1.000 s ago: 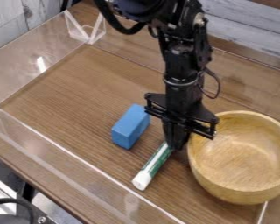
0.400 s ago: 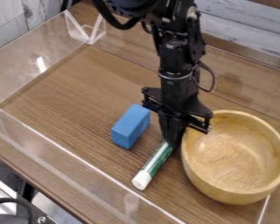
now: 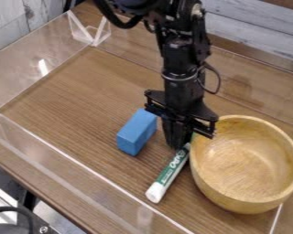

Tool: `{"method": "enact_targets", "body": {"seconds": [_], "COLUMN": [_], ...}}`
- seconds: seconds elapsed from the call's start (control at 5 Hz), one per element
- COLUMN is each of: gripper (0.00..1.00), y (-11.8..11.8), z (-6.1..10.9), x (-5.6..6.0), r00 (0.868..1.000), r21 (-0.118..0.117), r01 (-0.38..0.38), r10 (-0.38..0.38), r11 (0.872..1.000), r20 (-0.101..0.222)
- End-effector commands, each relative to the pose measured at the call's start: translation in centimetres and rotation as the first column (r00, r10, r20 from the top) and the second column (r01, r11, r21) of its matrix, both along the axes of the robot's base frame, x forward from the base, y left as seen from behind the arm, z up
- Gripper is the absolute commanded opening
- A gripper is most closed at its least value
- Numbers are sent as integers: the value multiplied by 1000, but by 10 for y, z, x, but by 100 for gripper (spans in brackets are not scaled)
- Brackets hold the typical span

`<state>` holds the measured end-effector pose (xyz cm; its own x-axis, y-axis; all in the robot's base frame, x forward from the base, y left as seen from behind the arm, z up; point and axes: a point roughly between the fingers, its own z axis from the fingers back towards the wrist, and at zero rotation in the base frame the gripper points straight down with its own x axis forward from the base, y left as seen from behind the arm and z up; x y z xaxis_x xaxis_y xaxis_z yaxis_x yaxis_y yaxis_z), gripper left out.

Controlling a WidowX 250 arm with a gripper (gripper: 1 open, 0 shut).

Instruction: Put the green marker in the brown bowl

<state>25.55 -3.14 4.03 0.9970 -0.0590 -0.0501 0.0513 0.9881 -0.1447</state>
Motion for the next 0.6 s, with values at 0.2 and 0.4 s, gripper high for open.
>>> {"method": "enact_targets", "body": {"seconds": [0.2, 0.4], "gripper": [100, 100], "y": [4, 3], "z": [12, 8], "x": [11, 9], "r00": [997, 997], "r21": [-4, -6], "r01": [13, 16], "r10": [-13, -15], "r11": [1000, 1000], "r20": [77, 72]}}
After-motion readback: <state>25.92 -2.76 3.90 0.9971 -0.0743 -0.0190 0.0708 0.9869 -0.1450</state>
